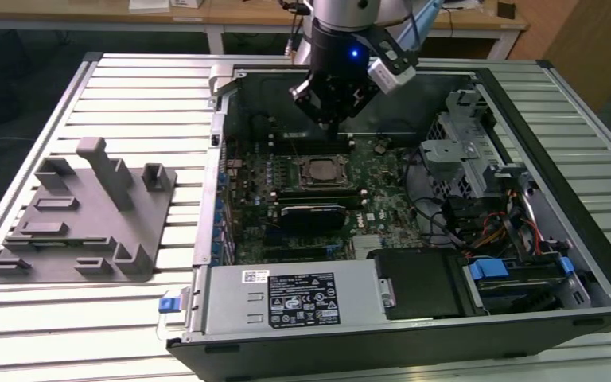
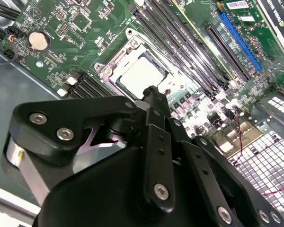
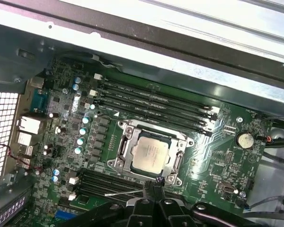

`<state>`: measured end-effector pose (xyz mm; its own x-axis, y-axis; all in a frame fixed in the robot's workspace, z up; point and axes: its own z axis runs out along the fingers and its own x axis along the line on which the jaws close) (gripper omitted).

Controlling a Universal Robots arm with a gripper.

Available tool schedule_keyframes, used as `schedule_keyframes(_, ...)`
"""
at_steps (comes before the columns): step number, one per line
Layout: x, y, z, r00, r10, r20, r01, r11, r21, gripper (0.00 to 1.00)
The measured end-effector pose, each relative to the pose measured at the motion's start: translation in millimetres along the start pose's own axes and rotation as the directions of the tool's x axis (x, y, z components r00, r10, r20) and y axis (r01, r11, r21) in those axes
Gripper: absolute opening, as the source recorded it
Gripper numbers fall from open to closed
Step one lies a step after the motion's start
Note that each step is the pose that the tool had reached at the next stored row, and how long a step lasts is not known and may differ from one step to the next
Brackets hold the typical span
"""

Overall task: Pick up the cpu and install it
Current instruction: 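Close the cpu cover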

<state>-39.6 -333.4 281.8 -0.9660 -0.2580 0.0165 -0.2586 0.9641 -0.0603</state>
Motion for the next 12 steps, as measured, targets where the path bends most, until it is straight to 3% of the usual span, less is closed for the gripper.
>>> schedule_keyframes(12, 0.2, -0.8, -3.5, 1.0, 0.0, 0.0009, 0.0, 1.0, 0.0002, 0.11)
